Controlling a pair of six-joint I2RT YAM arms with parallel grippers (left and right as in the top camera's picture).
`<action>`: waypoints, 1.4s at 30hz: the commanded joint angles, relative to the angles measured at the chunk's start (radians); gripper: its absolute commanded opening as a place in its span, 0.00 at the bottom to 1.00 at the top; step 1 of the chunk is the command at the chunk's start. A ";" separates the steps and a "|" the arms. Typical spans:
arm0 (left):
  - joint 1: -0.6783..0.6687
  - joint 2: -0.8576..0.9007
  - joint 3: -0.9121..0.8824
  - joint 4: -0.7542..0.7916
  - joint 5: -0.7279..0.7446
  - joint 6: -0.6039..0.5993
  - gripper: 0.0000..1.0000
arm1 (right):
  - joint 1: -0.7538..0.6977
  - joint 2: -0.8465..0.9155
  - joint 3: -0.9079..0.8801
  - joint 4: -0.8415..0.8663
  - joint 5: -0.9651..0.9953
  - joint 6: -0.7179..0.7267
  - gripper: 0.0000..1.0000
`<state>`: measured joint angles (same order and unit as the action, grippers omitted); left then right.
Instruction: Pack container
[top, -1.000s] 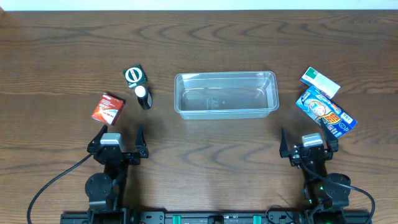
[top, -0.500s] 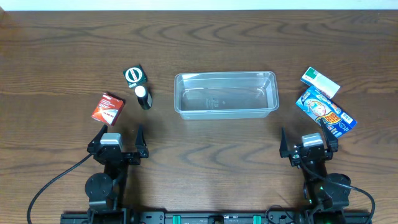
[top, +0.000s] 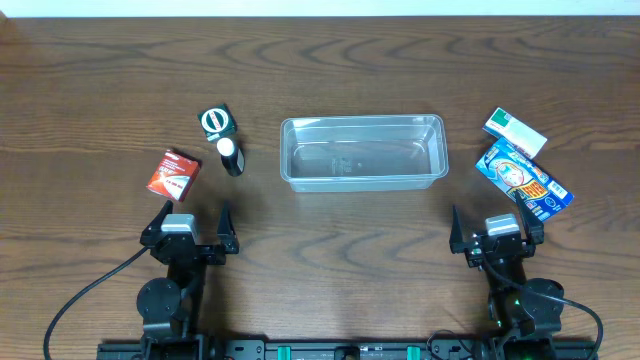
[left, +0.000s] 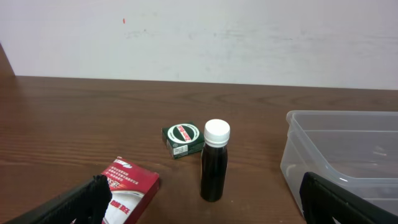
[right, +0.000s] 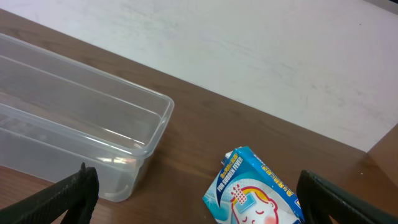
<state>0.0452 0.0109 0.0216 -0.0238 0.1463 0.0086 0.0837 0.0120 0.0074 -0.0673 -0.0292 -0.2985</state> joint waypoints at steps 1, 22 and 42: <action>0.007 -0.006 -0.018 -0.035 0.006 0.017 0.98 | 0.008 -0.006 -0.002 -0.005 0.006 0.014 0.99; 0.007 -0.006 -0.018 -0.035 0.006 0.017 0.98 | -0.023 0.296 0.359 -0.005 -0.050 0.157 0.99; 0.007 -0.006 -0.018 -0.035 0.006 0.017 0.98 | -0.064 1.236 1.430 -0.841 -0.037 0.047 0.99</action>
<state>0.0460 0.0101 0.0219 -0.0246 0.1459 0.0090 0.0383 1.2182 1.4147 -0.8932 -0.1493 -0.2314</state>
